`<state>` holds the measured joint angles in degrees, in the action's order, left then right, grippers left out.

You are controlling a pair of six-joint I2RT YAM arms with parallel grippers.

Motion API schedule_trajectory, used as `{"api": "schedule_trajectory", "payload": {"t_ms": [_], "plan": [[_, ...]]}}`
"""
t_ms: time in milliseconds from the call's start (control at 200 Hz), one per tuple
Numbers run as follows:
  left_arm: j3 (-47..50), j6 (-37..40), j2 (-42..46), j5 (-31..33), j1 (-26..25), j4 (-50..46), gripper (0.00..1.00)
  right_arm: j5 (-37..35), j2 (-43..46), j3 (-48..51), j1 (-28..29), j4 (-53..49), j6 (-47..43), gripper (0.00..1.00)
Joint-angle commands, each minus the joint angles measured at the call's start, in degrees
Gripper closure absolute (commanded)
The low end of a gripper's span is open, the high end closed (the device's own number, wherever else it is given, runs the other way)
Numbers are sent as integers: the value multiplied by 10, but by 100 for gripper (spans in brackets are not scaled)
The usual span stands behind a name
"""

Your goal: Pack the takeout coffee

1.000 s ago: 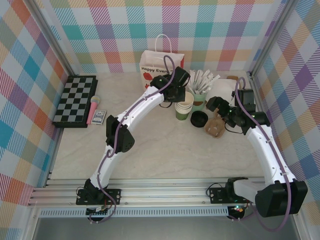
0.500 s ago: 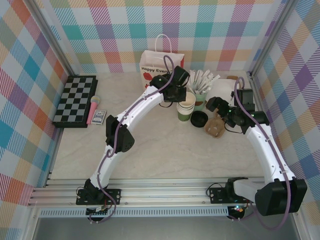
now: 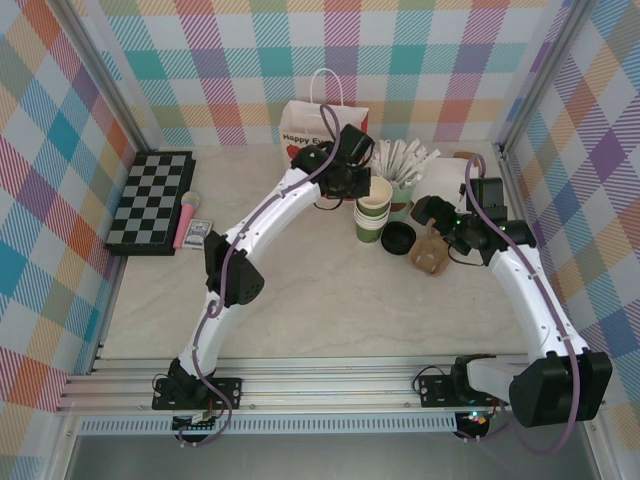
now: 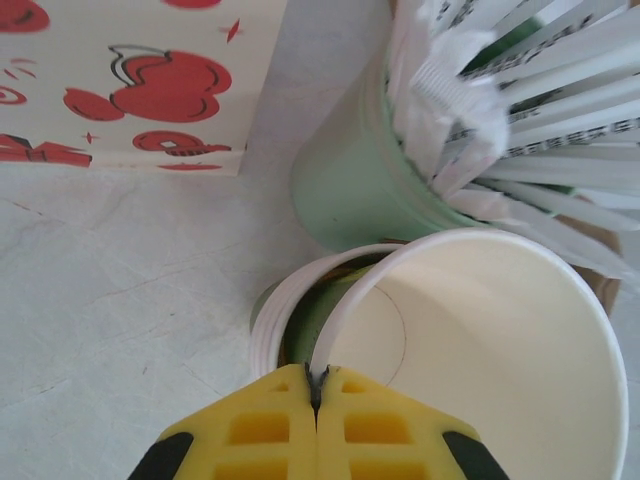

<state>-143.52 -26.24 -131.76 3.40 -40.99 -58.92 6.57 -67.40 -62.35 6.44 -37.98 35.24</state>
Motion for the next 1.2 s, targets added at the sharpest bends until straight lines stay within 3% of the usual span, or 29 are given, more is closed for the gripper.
{"api": "schedule_trajectory", "payload": {"t_ms": [0, 185, 325, 425, 515, 625, 830, 1005, 1195], "plan": [[-20, 5, 49, -13, 5, 10, 100, -12, -3, 7, -1, 3, -11, 2], [-8, 29, 120, 19, 4, -26, 100, -18, -9, 15, -2, 2, -22, 7], [94, 45, 221, 13, 3, -4, 100, -5, -29, 18, -1, 9, -44, 19], [182, 42, 294, 17, 3, 8, 100, 43, -54, 14, -1, 15, -17, 27], [263, 41, 350, 28, 3, 6, 100, 109, -74, 37, 2, 59, 65, 31], [386, 46, 409, 39, 3, 22, 100, 129, -103, 64, 38, 120, 133, 26], [632, 14, 488, -50, -6, 156, 100, 108, -152, 129, 85, 231, 222, 19], [722, 12, 487, -33, -17, 217, 100, 66, -171, 151, 87, 278, 224, 17], [745, 24, 466, -7, -21, 236, 100, 13, -186, 159, 74, 264, 186, 14]]}}
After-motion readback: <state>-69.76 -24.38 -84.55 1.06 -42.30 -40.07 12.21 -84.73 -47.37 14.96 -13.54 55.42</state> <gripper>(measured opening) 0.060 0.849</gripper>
